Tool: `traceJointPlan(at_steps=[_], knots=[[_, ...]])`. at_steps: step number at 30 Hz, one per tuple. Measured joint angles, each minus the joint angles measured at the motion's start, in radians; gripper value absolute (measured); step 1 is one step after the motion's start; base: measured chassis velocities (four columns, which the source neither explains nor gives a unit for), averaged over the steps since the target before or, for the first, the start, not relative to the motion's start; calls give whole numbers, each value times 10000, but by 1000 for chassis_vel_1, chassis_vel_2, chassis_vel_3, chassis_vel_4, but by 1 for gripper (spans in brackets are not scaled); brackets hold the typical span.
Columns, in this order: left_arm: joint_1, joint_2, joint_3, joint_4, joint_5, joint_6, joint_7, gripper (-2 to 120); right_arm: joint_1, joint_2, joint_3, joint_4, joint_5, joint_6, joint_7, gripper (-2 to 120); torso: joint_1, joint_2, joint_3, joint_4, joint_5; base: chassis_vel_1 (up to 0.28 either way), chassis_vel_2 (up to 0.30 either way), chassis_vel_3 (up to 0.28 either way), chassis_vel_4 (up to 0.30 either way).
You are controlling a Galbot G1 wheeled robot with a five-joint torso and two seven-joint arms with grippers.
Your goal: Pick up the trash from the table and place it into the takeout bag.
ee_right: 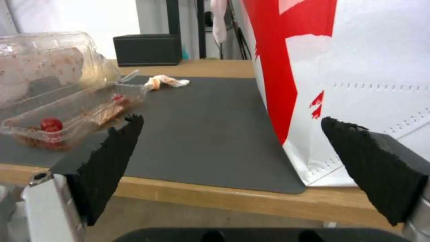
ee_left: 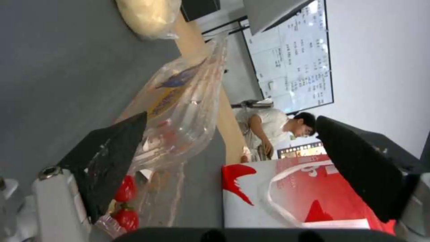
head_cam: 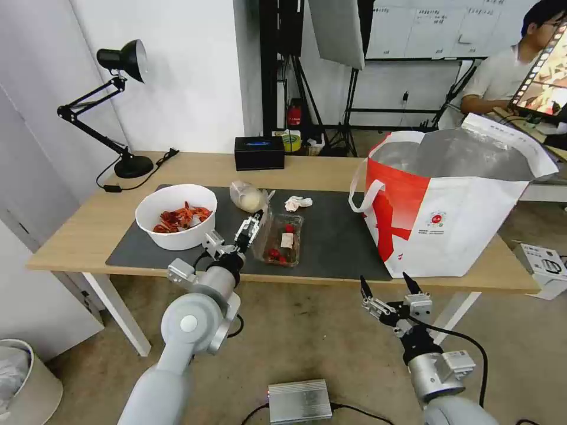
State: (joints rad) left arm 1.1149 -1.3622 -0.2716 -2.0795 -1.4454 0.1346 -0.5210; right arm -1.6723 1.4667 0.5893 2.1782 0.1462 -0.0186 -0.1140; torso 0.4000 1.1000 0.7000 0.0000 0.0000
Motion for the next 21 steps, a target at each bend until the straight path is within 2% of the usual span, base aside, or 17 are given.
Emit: traceJointPlan(at_steps=[14,21], knots=[[226,-115,452,-276,102,26,272,100,-49,26,16,90,2,4,4,100,0,0,0,0,0,0,0,0,0],[395,-154,1009,-391,212,42,272,100,-129,45,78,172,26,4,8,100,0,0,0,0,1,0,0,0,0]])
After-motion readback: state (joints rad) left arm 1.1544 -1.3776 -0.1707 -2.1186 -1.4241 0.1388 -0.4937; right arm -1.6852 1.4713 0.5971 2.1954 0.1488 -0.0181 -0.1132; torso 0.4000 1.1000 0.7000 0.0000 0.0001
